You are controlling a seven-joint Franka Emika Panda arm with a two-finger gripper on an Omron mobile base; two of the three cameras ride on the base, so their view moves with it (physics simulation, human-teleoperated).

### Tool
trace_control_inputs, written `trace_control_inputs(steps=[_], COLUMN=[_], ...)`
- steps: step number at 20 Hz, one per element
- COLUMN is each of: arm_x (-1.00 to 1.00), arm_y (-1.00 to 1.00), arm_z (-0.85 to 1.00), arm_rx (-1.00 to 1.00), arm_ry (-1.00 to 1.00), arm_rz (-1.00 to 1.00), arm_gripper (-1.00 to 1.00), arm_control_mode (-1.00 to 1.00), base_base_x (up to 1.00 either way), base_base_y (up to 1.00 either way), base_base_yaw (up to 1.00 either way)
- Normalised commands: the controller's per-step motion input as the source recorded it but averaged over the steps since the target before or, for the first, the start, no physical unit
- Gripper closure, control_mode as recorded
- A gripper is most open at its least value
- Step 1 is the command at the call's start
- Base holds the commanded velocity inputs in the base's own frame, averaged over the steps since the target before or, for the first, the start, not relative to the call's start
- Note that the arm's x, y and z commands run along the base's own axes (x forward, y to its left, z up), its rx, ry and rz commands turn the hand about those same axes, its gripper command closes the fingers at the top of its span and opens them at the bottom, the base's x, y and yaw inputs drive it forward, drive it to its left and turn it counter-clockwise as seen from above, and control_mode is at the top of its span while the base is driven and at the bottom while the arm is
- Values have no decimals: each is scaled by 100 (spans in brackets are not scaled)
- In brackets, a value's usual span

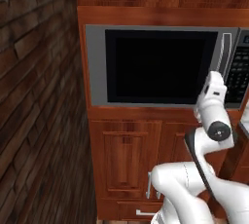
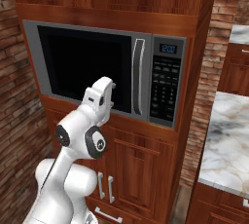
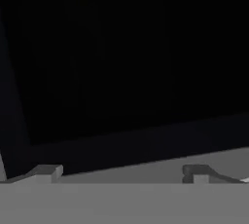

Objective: Place the bowl containing the squash and carrot in the microwave. Close the microwave door and press the start button to microwave the meal.

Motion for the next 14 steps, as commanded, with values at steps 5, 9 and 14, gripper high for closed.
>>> trace_control_inputs(steps=[5, 9, 14], arm_x=[-69, -58, -61], arm_y=[-25, -22, -30], arm_z=[74, 93, 52], arm_rx=[1, 3, 3], arm_ry=[32, 47, 43], arm_rz=[11, 7, 8], arm_gripper=[-100, -100, -100], arm_control_mode=[-100, -100, -100], base_base_x=[0, 0, 0], base_base_y=[0, 0, 0], base_base_yaw=[0, 0, 0])
